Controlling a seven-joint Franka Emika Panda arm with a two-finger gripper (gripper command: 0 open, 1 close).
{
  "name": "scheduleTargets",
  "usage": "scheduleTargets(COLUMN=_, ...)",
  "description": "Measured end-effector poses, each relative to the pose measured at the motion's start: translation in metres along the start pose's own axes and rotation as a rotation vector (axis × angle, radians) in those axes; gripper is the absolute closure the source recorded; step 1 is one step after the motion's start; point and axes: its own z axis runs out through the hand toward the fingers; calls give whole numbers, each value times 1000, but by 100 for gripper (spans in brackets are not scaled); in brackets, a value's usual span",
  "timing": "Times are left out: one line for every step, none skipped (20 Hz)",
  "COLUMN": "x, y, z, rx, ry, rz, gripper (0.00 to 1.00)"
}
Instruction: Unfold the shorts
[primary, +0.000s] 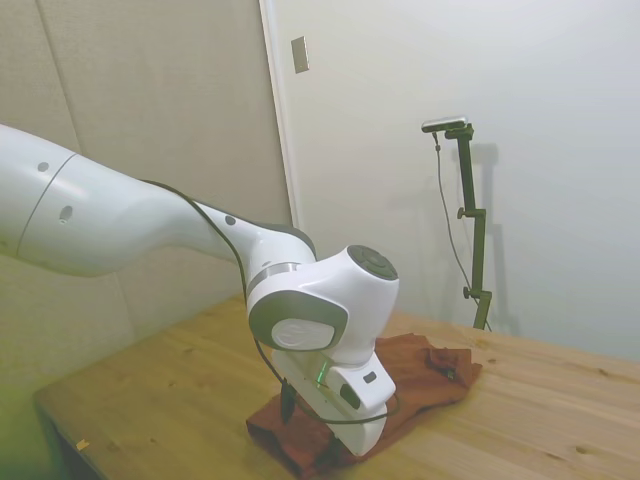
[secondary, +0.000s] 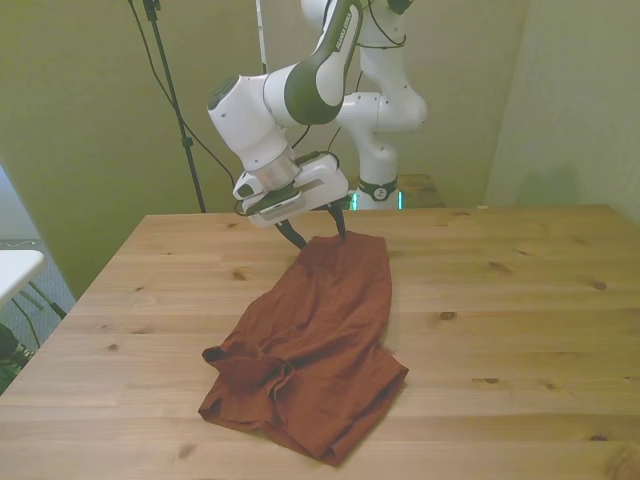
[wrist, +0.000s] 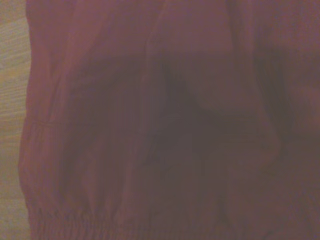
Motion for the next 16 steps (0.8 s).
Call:
scheduleTargets(x=0, y=0, z=0, rx=0, ry=0, rz=-4, gripper=100)
scheduleTargets(x=0, y=1, z=0, rx=1, ry=-1, rz=-7, gripper=100)
scheduleTargets(x=0, y=2, z=0, rx=1, ry=-1, rz=-8, gripper=100)
scheduleTargets(x=1, y=2, z=0, rx=2, ry=-1, rz=-9, gripper=100)
scheduleTargets(x=1, y=3, z=0, rx=2, ry=-2, rz=-8, gripper=100)
scheduleTargets(x=1, y=4, z=1, rx=2, ry=-3, rz=-7, gripper=100)
scheduleTargets(x=1, y=5, z=1, rx=2, ry=-4, rz=-7, gripper=100)
scheduleTargets(x=1, y=5, z=2, rx=2, ry=-5, rz=-7, gripper=100)
scheduleTargets(x=1, y=5, z=2, rx=1, ry=-7, rz=-6, gripper=100)
scheduleTargets(x=0, y=6, z=3, rx=1, ry=-8, rz=-6, gripper=100)
scheduleTargets(x=0, y=6, z=4, rx=1, ry=-10, rz=-5, gripper=100)
scheduleTargets(x=0, y=7, z=4, rx=0, ry=-10, rz=-4, gripper=100)
scheduleTargets(x=0, y=7, z=4, rx=0, ry=-11, rz=-4, gripper=100)
scheduleTargets(x=0, y=7, z=4, rx=1, ry=-11, rz=-3, gripper=100)
scheduleTargets(x=0, y=8, z=4, rx=1, ry=-11, rz=-3, gripper=100)
scheduleTargets(x=1, y=8, z=4, rx=1, ry=-11, rz=-3, gripper=100)
